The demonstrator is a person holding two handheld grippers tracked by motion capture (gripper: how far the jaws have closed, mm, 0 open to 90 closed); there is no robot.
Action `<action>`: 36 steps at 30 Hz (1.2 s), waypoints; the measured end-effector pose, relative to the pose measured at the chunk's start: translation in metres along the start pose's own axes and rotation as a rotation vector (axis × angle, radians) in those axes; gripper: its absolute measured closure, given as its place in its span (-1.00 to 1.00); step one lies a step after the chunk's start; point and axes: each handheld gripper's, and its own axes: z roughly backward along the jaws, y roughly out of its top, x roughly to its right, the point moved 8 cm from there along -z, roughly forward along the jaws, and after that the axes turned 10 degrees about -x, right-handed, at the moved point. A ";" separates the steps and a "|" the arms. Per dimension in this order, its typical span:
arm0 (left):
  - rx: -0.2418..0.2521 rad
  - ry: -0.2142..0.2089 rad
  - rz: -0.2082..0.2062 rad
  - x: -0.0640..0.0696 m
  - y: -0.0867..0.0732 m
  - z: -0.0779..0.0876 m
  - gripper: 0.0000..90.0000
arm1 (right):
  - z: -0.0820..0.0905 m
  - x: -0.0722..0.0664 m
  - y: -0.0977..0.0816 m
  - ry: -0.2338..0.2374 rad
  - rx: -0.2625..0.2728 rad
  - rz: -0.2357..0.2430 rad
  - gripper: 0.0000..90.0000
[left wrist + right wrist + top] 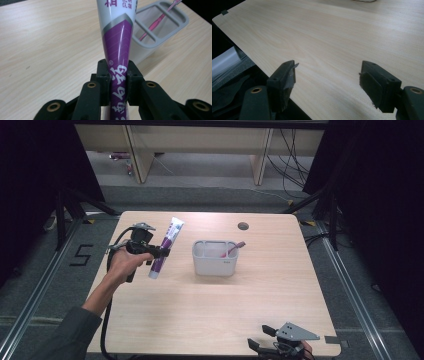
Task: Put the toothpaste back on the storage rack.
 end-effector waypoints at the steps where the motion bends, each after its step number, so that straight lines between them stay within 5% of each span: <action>1: 0.014 0.003 -0.005 0.002 0.003 0.001 0.69 | 0.000 0.000 0.000 -0.002 0.003 0.002 -0.34; 29: 0.230 -0.016 -0.050 0.060 0.069 0.000 0.69 | 0.000 -0.001 0.001 0.007 0.012 0.005 -0.34; 36: 0.233 -0.021 -0.061 0.068 0.080 -0.013 0.69 | 0.001 -0.001 0.000 0.006 0.005 0.009 -0.34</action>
